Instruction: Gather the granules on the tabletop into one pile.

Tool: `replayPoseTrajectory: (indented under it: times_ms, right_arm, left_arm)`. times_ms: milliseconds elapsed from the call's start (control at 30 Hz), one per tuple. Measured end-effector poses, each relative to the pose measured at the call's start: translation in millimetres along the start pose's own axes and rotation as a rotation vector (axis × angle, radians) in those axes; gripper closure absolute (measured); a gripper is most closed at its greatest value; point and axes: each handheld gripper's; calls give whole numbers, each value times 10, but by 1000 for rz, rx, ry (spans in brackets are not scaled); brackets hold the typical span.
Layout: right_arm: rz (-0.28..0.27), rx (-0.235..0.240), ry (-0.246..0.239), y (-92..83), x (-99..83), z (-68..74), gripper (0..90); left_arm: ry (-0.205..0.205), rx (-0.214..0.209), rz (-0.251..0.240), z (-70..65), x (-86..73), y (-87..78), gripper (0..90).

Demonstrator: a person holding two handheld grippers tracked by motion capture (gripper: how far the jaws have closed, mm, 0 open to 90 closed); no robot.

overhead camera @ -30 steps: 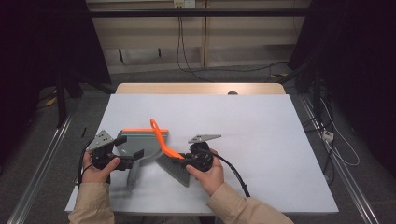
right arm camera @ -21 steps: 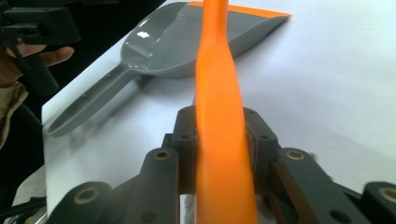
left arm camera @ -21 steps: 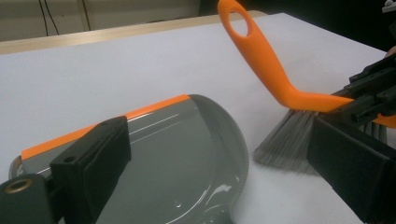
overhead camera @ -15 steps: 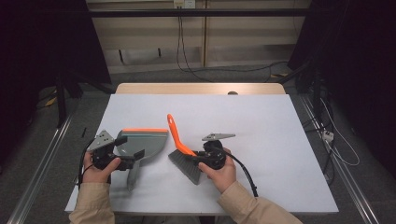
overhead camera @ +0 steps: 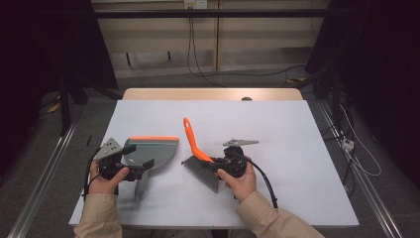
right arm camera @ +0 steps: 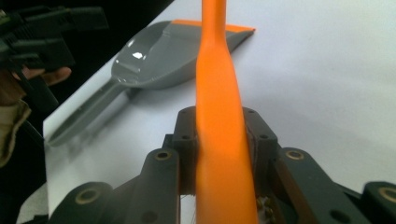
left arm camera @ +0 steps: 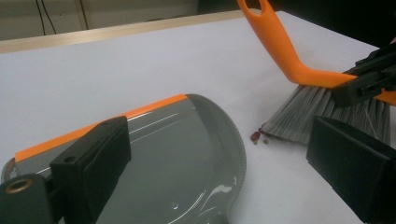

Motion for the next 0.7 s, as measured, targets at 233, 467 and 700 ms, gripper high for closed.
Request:
replayPoseTrajectory:
  times_ms: [233,467,700]
  right_arm:
    - [-49,29,-6,31,168,123,714]
    - [15,8,-6,357,143,196,713]
    - [40,-58,15,518,153,140,712]
  left_arm:
    - [-1,-3,-1,5,2,1,64]
    - [-7,0,-10,27,3,-20,64]
    - [-12,0,-14,28,4,-18,64]
Point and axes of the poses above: each handheld gripper's, and its own axes: y roughly forward along the jaws, x roughly out of its top, z roughly to its left, and after that the axes turned 6 degrees about x, right-handed
